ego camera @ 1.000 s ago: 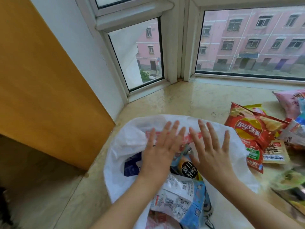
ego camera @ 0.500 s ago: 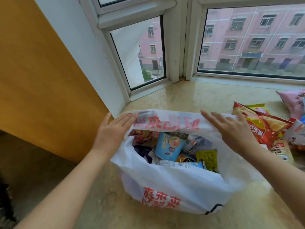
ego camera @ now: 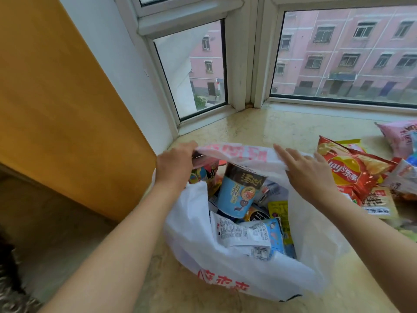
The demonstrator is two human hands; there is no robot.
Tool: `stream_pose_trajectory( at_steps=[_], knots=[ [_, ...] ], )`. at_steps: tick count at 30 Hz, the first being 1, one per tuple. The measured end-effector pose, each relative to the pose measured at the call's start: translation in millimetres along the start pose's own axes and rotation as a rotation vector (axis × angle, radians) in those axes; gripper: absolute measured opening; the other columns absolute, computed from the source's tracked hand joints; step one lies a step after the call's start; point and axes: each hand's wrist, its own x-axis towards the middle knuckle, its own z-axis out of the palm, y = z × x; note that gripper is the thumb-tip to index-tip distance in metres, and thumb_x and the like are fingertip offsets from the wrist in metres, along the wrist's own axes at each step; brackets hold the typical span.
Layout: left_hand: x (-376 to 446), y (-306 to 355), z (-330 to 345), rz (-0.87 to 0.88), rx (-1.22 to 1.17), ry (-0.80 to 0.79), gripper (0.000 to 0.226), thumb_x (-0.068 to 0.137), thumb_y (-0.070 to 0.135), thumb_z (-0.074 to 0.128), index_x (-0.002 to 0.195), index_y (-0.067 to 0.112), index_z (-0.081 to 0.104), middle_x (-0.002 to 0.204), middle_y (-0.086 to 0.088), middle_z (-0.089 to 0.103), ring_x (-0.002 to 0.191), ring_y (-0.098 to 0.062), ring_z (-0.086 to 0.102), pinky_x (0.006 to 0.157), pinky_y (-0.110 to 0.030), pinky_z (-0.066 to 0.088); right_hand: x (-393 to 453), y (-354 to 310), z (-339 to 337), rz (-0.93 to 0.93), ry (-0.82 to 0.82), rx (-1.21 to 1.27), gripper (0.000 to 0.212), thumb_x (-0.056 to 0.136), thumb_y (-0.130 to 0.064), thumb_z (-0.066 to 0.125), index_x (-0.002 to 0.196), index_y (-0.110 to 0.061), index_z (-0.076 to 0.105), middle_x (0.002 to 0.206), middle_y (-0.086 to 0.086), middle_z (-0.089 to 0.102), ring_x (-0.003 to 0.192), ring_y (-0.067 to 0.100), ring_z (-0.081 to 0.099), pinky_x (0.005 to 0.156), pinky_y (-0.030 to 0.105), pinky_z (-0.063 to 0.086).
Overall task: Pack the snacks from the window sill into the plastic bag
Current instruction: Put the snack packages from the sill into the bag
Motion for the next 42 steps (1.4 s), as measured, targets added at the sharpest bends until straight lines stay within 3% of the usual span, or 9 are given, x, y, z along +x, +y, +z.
stream_pose_trajectory(
  at_steps=[2, 4, 8, 12, 19, 25, 31, 37, 42],
  knots=[
    [4, 4, -2, -0.062, -0.084, -0.001, 0.037, 0.093, 0.024, 0.034, 0.117, 0.021, 0.063, 0.105, -0.007, 0.067, 0.089, -0.031, 0.063, 0.063, -0.033, 0.043, -1, -1, -4, 0.032, -0.050, 0.037, 0.067, 0.096, -0.024, 0.045, 0.152, -0.025, 0.008, 0.136, 0.005, 0.053, 0.100, 0.026, 0.065, 0.095, 0.047, 0.045],
    [-4, 18, -6, 0.029, -0.156, 0.042, 0.051, 0.088, 0.033, 0.029, 0.126, 0.021, 0.060, 0.118, -0.004, 0.065, 0.102, -0.030, 0.061, 0.079, -0.038, 0.046, -7, -7, -9, 0.081, -0.049, 0.106, 0.068, 0.096, -0.032, 0.046, 0.152, -0.024, 0.009, 0.138, 0.005, 0.052, 0.109, 0.026, 0.062, 0.101, 0.049, 0.040],
    [-39, 41, -3, 0.367, -0.076, 0.181, 0.052, 0.082, 0.012, 0.058, 0.133, 0.020, 0.053, 0.139, 0.000, 0.053, 0.131, -0.021, 0.046, 0.108, -0.049, 0.031, -30, -20, -20, 0.119, 0.090, 0.180, 0.077, 0.084, -0.041, 0.063, 0.148, -0.018, 0.026, 0.134, 0.011, 0.054, 0.112, 0.033, 0.059, 0.101, 0.056, 0.040],
    [-90, 72, -13, 0.628, -0.057, 0.285, 0.044, 0.090, 0.022, 0.054, 0.134, 0.022, 0.056, 0.141, 0.003, 0.052, 0.133, -0.016, 0.045, 0.109, -0.050, 0.030, -65, -31, -32, 0.074, 0.221, 0.199, 0.076, 0.080, -0.038, 0.068, 0.144, -0.016, 0.034, 0.142, 0.015, 0.046, 0.128, 0.036, 0.045, 0.104, 0.060, 0.034],
    [-162, 116, -24, 0.457, -0.059, 0.161, 0.068, 0.081, 0.049, 0.059, 0.143, 0.025, 0.043, 0.149, 0.004, 0.042, 0.137, -0.015, 0.039, 0.110, -0.047, 0.027, -143, -39, -48, -0.009, 0.260, 0.108, 0.069, 0.082, -0.040, 0.062, 0.143, -0.018, 0.039, 0.146, 0.014, 0.043, 0.132, 0.034, 0.042, 0.106, 0.059, 0.030],
    [-184, 171, -36, 0.344, -0.024, 0.099, 0.078, 0.076, 0.056, 0.064, 0.144, 0.024, 0.042, 0.147, 0.001, 0.045, 0.136, -0.019, 0.041, 0.107, -0.049, 0.031, -212, -4, -67, 0.024, 0.141, 0.072, 0.074, 0.079, -0.041, 0.067, 0.144, -0.017, 0.040, 0.149, 0.015, 0.038, 0.135, 0.034, 0.040, 0.107, 0.060, 0.030],
    [-200, 250, -50, 0.359, -0.041, 0.082, 0.078, 0.070, 0.052, 0.071, 0.139, 0.022, 0.048, 0.140, -0.002, 0.052, 0.129, -0.022, 0.049, 0.101, -0.051, 0.039, -287, 61, -87, 0.108, 0.050, 0.083, 0.071, 0.078, -0.041, 0.065, 0.141, -0.017, 0.044, 0.151, 0.014, 0.036, 0.135, 0.033, 0.039, 0.107, 0.061, 0.028],
    [-202, 315, -30, 0.420, -0.033, -0.010, 0.084, 0.072, 0.053, 0.071, 0.145, 0.023, 0.040, 0.146, -0.002, 0.045, 0.134, -0.025, 0.042, 0.103, -0.049, 0.037, -340, 118, -78, 0.187, -0.016, 0.087, 0.075, 0.073, -0.042, 0.071, 0.139, -0.016, 0.046, 0.150, 0.015, 0.038, 0.134, 0.034, 0.041, 0.107, 0.061, 0.029],
    [-185, 362, -3, 0.518, -0.059, -0.078, 0.089, 0.070, 0.054, 0.073, 0.146, 0.025, 0.037, 0.150, 0.000, 0.039, 0.137, -0.025, 0.036, 0.101, -0.048, 0.038, -354, 148, -57, 0.265, -0.052, 0.090, 0.066, 0.079, -0.044, 0.064, 0.136, -0.014, 0.051, 0.147, 0.017, 0.040, 0.129, 0.036, 0.046, 0.103, 0.061, 0.032]
  ],
)
